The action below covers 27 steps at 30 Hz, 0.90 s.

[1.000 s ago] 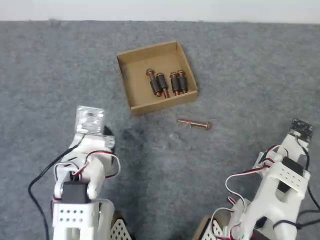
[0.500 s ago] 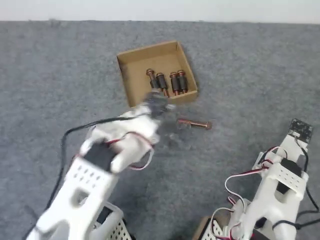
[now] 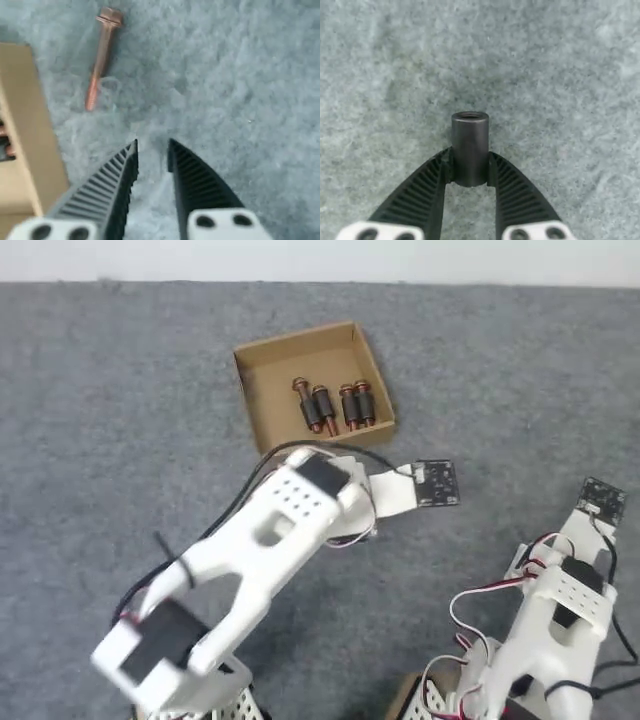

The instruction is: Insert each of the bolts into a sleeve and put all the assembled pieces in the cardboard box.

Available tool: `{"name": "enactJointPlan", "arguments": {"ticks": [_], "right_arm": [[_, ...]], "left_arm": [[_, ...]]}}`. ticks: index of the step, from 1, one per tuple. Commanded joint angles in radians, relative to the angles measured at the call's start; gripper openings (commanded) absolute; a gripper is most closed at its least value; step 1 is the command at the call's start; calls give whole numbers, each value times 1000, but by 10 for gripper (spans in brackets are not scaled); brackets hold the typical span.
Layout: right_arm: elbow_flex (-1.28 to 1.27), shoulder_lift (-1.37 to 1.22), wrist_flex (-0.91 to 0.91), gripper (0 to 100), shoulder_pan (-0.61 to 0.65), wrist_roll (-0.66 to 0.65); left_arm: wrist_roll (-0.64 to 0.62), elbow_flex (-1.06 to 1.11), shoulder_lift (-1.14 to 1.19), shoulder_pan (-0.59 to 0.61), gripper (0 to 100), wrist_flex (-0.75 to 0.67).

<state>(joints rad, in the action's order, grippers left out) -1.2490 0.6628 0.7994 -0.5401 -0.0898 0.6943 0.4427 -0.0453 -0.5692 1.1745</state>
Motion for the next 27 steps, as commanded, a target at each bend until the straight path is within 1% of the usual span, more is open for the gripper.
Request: {"name": "enactJointPlan", "arguments": {"ticks": [1,13,16,21,27], "right_arm": [[11,45,-24,6,-10,-11],[11,45,-24,6,5,-11],[11,45,-24,6,5,-11],[11,45,-24,6,7,-11],[11,44,-24,6,7,-11]], "left_arm": [[20,-166,106,0,126,5],[17,-513,423,-11,123,9],[17,-564,503,-35,122,8],[17,-682,605,-31,122,5],[17,-736,684,-40,122,3]]}}
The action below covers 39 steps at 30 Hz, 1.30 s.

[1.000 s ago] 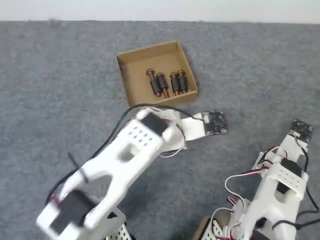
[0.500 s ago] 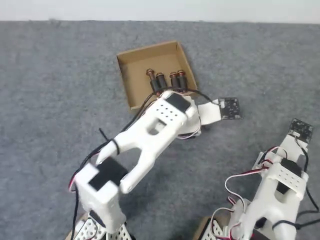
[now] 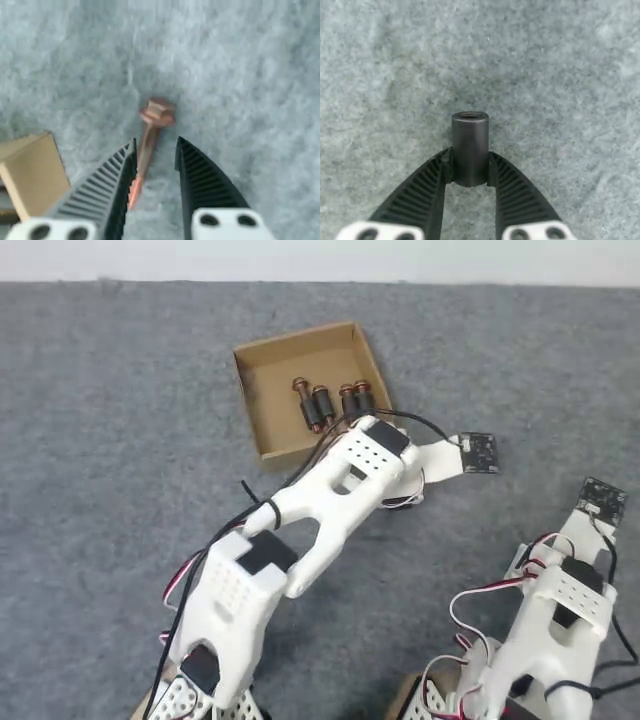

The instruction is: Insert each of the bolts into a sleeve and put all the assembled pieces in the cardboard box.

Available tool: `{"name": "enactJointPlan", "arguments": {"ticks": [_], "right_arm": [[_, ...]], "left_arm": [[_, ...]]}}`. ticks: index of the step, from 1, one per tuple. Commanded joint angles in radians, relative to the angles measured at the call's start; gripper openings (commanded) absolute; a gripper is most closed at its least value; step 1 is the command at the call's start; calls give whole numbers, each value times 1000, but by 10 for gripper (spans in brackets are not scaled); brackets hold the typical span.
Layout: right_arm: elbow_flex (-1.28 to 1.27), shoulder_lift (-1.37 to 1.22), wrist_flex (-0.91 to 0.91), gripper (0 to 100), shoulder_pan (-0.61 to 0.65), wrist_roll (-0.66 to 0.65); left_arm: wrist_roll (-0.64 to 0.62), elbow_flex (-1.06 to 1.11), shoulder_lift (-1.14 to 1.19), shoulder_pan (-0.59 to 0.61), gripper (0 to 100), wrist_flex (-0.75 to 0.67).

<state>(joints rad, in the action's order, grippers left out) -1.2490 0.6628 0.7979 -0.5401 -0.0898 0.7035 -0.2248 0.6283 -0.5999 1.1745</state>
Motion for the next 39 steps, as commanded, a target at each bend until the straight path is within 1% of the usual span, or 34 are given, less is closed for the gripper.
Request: {"name": "enactJointPlan", "arguments": {"ticks": [1,3,5,8,11,17,20,22,28,34,36,39], "right_arm": [[11,42,-22,6,8,-11],[9,36,-24,6,38,-12],[-8,45,-25,6,67,-17],[-14,45,-25,6,77,-61],[-18,45,-42,6,73,-68],[-23,45,-45,6,76,-72],[-25,45,-45,6,77,-72],[-25,45,-45,6,77,-72],[-26,45,-45,6,77,-74],[-26,45,-45,6,77,-74],[-26,45,-45,6,77,-74],[-26,45,-45,6,77,-74]], "left_arm": [[8,-76,26,-9,122,2],[5,-94,55,-3,122,2],[-29,-117,72,-2,122,5],[-95,-159,98,-2,122,6],[-98,-168,114,0,121,12],[-100,-173,118,-8,36,55],[-114,-173,118,-9,15,81],[-184,-173,118,-9,13,81],[-503,-173,109,-2,13,89],[-827,-216,106,-2,13,167],[-881,-262,106,14,12,212],[-893,-326,106,48,12,258]]}}
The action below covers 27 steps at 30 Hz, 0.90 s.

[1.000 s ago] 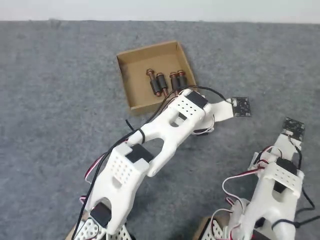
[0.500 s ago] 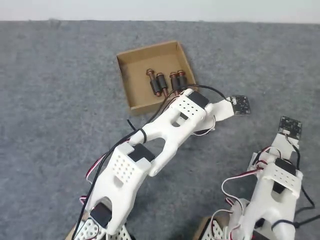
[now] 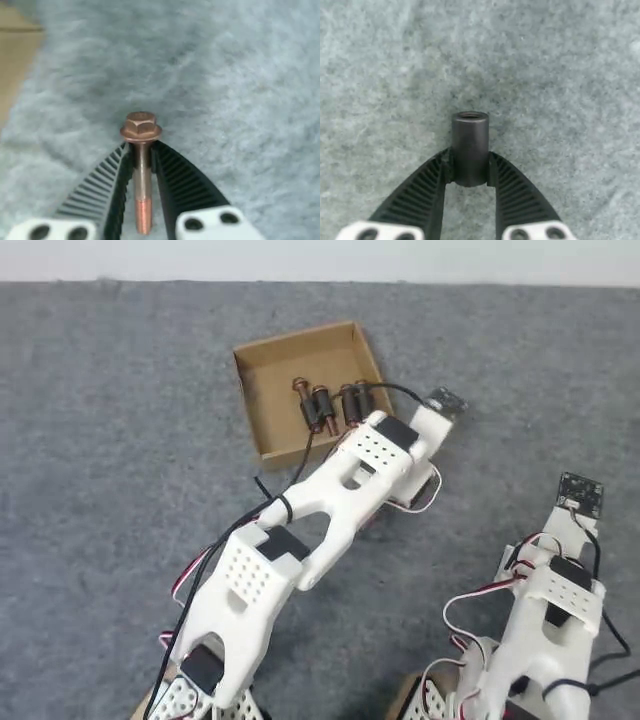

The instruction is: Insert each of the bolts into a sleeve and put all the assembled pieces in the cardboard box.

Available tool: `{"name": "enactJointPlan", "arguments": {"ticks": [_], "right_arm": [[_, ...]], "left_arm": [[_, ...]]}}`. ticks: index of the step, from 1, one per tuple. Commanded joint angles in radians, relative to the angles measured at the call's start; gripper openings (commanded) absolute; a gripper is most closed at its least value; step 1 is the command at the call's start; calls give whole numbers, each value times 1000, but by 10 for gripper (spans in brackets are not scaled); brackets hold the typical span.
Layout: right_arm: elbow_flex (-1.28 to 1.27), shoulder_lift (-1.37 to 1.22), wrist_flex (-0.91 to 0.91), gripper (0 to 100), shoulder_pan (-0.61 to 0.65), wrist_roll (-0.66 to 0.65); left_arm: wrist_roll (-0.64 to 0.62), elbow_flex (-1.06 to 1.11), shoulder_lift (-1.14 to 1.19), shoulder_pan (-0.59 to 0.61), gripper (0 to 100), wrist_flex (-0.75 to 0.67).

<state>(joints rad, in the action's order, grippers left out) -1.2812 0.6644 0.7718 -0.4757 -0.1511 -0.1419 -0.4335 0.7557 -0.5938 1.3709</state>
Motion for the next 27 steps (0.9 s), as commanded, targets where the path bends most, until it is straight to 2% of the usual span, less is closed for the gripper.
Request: {"name": "enactJointPlan", "arguments": {"ticks": [1,12,17,21,27], "right_arm": [[6,44,-19,6,13,-12],[6,44,-19,6,15,-12],[6,44,-19,6,30,-12],[6,44,-19,6,30,-12],[6,44,-19,6,30,-12]], "left_arm": [[-48,-133,-21,54,12,71],[-43,-288,-21,80,12,229],[-41,-380,-21,127,9,299],[11,-423,-23,143,9,353],[12,-343,-152,158,9,350]]}}
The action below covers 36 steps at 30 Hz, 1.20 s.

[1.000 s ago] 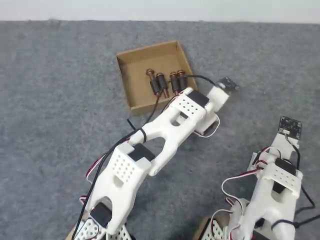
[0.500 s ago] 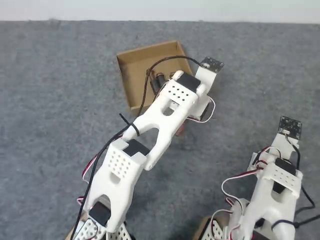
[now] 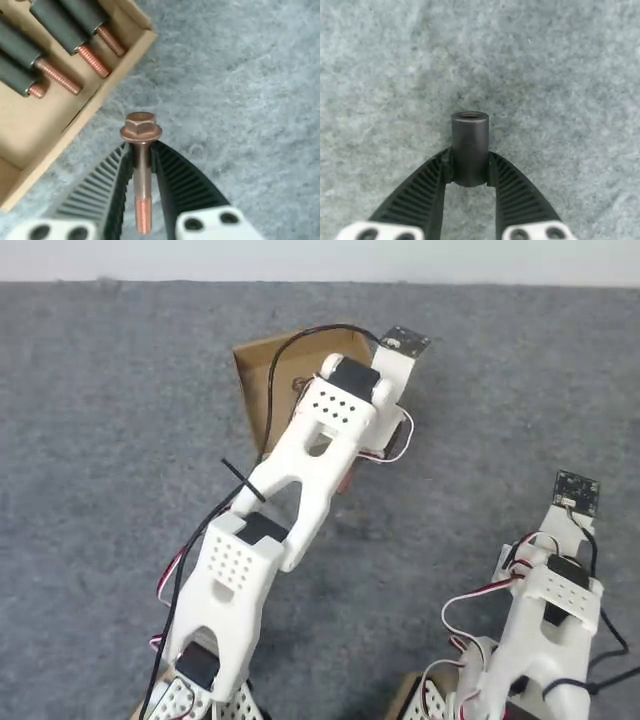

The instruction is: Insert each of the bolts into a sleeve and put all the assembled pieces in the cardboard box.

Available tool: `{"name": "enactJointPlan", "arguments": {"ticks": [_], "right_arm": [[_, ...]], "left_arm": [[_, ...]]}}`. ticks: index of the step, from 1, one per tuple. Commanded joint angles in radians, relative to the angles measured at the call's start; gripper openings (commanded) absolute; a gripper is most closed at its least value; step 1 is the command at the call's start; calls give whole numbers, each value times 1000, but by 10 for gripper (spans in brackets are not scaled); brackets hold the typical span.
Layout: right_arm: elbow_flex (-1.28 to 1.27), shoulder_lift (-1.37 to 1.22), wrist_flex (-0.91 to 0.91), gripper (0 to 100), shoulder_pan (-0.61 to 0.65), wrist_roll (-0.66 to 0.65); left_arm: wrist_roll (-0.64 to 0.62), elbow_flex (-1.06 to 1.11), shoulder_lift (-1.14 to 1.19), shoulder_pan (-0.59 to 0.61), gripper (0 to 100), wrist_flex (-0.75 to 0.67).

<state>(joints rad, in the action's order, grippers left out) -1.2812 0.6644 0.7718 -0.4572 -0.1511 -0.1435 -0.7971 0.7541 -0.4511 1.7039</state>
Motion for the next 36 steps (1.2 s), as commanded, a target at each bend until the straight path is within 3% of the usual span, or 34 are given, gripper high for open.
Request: {"name": "enactJointPlan", "arguments": {"ticks": [1,17,23,28,33,36], "right_arm": [[6,44,-19,6,12,-12],[6,38,-19,6,31,-14],[12,44,-28,6,44,-12],[14,45,-117,6,189,-6],[66,45,-124,6,412,0],[104,45,-122,6,532,97]], "left_arm": [[14,54,-184,21,9,6],[0,981,-911,178,10,-511],[-135,1290,-1177,295,11,-726],[-157,1511,-1393,417,12,-842],[-157,1705,-1574,514,12,-879],[-158,1833,-1674,574,12,-947]]}}
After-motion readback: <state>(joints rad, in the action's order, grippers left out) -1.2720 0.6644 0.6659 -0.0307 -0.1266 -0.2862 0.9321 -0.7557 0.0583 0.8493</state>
